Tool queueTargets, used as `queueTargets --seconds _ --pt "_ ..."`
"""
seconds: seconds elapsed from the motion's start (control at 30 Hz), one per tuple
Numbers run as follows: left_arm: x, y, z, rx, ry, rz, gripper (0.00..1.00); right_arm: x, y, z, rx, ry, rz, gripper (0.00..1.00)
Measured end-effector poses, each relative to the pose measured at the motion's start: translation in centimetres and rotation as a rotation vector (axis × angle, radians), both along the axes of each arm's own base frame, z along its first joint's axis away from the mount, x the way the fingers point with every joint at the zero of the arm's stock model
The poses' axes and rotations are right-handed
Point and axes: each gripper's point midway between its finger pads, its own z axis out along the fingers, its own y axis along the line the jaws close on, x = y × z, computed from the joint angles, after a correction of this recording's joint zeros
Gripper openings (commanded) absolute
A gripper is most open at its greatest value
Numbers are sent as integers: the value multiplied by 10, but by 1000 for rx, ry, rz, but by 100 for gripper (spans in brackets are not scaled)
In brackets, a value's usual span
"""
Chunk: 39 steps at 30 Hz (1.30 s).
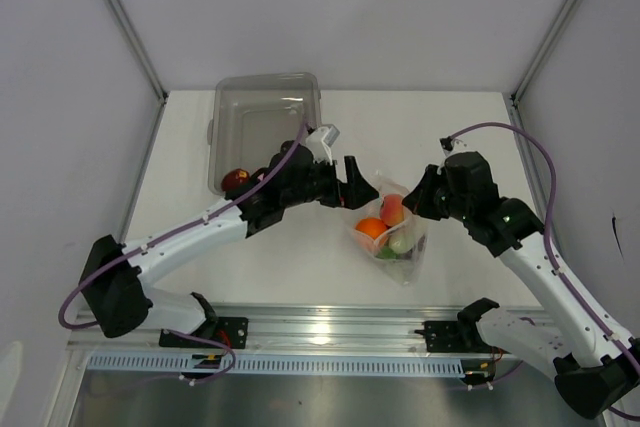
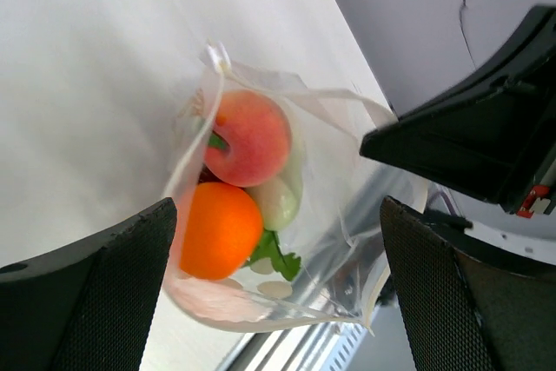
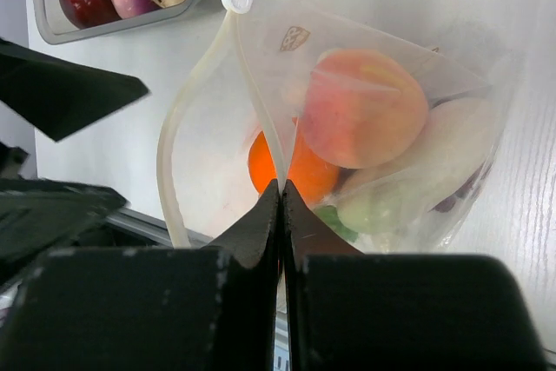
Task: Place the food in the zip-top bag and seal the zipper
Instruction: Place the fake fruit in the zipper food storage bag.
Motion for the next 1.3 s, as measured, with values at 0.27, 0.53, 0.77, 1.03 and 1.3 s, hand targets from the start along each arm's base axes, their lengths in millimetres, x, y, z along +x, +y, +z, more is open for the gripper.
queueTargets --seconds 0.27,0.53,0.77,1.03,1.3 --pt "54 71 11 88 -66 331 100 0 0 -1 -1 2 0 0" --pt "132 185 -9 326 94 722 99 -1 0 -4 -4 7 0 0" --pt "159 260 -51 622 284 974 99 -1 0 -4 -7 7 3 0" --pt "155 292 -81 894 438 1108 100 -1 -1 -7 -10 10 4 0" --pt "144 315 -100 1049 519 1193 99 -1 0 -9 -11 12 10 0"
